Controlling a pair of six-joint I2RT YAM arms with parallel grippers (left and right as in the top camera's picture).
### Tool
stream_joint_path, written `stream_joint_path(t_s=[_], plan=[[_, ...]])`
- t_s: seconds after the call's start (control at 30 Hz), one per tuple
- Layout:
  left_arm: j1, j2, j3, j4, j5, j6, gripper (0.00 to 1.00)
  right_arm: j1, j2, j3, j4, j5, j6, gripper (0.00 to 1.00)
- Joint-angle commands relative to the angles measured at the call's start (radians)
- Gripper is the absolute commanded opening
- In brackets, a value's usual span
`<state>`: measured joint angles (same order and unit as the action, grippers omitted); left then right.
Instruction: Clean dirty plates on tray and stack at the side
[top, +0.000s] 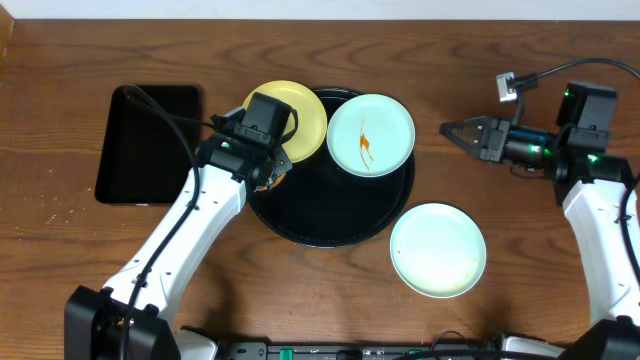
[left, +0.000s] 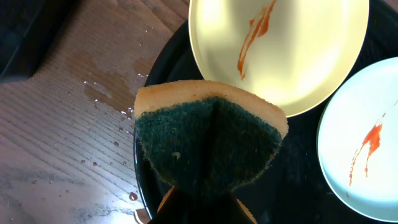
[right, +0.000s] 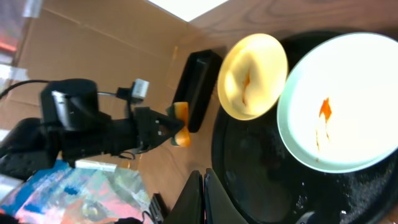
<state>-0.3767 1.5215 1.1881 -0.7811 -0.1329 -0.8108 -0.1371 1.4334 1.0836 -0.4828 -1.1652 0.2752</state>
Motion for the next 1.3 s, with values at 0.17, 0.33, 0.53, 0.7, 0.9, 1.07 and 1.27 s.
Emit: stream_joint_path(t_s=[0.17, 0.33, 0.53, 0.7, 0.9, 1.07, 1.27], plan=[[-0.002, -0.001, 0.007, -0.002, 0.018, 0.007, 0.07, 0.049, 0.005, 0.012, -0.038, 0.151, 0.012, 0.01], [-0.002, -0.001, 0.007, -0.002, 0.021, 0.029, 0.07, 0.069, 0.005, 0.012, -0.042, 0.183, -0.003, 0.01], [-0.002, -0.001, 0.007, -0.002, 0.021, 0.151, 0.07, 0.109, 0.005, 0.012, -0.083, 0.314, -0.003, 0.01], [-0.002, -0.001, 0.007, -0.002, 0.021, 0.19, 0.07, 0.172, 0.005, 0.012, -0.087, 0.52, 0.019, 0.1], [-0.002, -0.001, 0.007, -0.003, 0.021, 0.19, 0.08, 0.258, 0.021, 0.012, -0.08, 0.701, 0.048, 0.21], [-0.002, -0.001, 0.007, -0.002, 0.02, 0.191, 0.07, 0.286, 0.026, 0.012, -0.116, 0.777, 0.069, 0.34], [-0.002, -0.001, 0.007, -0.002, 0.021, 0.195, 0.07, 0.254, 0.026, 0.012, -0.335, 0.916, 0.033, 0.5]])
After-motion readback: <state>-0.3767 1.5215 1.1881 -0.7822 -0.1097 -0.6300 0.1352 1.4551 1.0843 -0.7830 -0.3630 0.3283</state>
